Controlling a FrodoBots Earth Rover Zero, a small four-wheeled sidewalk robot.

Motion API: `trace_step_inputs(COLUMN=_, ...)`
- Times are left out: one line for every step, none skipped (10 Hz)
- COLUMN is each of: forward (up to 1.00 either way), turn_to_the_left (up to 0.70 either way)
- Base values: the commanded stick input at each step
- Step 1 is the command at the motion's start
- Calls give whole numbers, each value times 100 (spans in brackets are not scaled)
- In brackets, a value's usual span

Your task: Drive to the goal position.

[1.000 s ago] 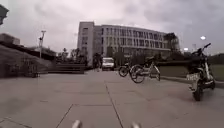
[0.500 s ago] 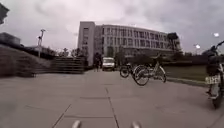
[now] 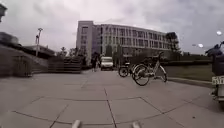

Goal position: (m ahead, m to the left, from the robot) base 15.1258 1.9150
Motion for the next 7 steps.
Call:
trace_step_inputs(forward=85, turn_to_the_left=0)
trace_step_inputs(forward=85, turn_to_the_left=0)
trace_step_inputs(forward=85, turn_to_the_left=0)
trace_step_inputs(forward=85, turn_to_the_left=0)
trace_step_inputs(forward=85, turn_to_the_left=0)
trace_step_inputs(forward=85, turn_to_the_left=0)
trace_step_inputs(forward=85, turn_to_the_left=0)
